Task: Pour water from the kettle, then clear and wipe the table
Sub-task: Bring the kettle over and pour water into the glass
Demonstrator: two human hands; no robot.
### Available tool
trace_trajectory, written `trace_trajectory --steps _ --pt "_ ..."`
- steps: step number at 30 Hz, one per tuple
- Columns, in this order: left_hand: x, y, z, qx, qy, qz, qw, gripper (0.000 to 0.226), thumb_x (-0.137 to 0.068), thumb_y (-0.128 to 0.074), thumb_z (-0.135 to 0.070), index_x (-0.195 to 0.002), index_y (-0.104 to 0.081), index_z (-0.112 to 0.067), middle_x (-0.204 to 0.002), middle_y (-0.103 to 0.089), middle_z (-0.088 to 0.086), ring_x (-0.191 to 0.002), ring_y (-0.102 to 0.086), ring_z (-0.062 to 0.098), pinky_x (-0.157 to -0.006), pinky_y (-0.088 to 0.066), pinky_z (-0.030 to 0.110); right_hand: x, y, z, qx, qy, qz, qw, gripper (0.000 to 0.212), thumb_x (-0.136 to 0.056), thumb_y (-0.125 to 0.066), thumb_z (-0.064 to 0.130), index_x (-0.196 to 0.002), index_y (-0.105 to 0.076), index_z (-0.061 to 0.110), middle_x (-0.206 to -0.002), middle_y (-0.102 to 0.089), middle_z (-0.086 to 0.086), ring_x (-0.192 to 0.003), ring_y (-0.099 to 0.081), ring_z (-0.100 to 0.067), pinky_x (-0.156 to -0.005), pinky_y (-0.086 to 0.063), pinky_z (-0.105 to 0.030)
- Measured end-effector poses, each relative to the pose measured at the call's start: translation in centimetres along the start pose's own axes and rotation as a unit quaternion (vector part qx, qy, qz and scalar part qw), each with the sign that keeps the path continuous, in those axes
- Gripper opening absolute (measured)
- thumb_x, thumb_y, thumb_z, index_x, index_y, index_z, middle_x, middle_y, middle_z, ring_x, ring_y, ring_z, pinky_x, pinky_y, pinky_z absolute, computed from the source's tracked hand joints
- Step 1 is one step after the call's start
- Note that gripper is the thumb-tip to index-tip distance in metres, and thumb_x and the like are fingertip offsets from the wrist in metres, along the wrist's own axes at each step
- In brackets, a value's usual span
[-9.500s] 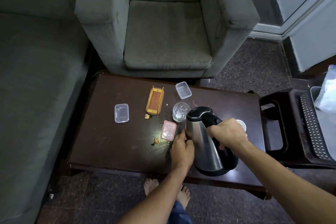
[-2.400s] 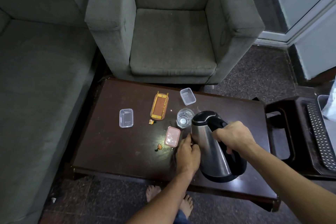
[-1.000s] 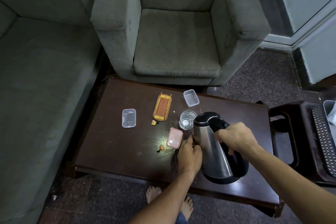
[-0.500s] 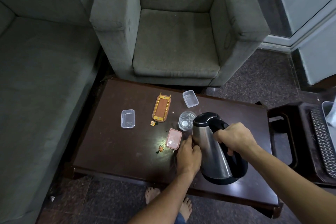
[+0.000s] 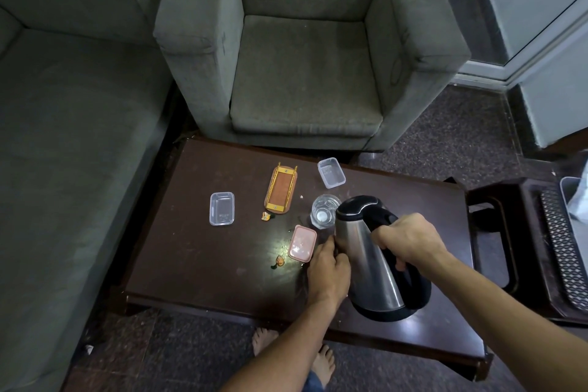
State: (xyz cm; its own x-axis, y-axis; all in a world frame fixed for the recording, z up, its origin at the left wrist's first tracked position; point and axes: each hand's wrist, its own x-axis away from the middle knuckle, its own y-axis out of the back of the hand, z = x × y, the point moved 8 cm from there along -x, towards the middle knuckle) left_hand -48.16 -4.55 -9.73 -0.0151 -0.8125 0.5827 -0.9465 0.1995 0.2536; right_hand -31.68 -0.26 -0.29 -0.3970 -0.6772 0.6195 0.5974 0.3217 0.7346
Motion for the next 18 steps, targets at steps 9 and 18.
trace_trajectory --steps 9,18 --pt "-0.27 -0.19 0.2 -0.001 -0.003 -0.01 1.0 0.04 -0.09 -0.047 -0.009 -0.125 -0.064 -0.019 -0.12 -0.069 0.005 -0.113 -0.061 0.027 -0.103 -0.049 0.043 -0.23 -0.04 -0.26 0.004 -0.005 -0.001 1.0 0.018 -0.06 -0.058 0.027 -0.048 -0.057 0.013 -0.042 -0.064 -0.011 -0.032 -0.059 -0.021 -0.041 -0.041 -0.021" --pt "-0.47 -0.74 0.7 0.006 0.004 -0.005 1.0 0.044 -0.091 -0.046 -0.01 -0.131 -0.062 -0.018 -0.125 -0.068 0.008 -0.117 -0.061 0.031 -0.106 -0.048 0.048 -0.48 -0.11 -0.51 0.003 -0.004 0.002 1.0 0.017 -0.062 -0.058 0.027 -0.052 -0.06 0.013 -0.042 -0.064 -0.01 -0.032 -0.059 -0.021 -0.042 -0.042 -0.021"
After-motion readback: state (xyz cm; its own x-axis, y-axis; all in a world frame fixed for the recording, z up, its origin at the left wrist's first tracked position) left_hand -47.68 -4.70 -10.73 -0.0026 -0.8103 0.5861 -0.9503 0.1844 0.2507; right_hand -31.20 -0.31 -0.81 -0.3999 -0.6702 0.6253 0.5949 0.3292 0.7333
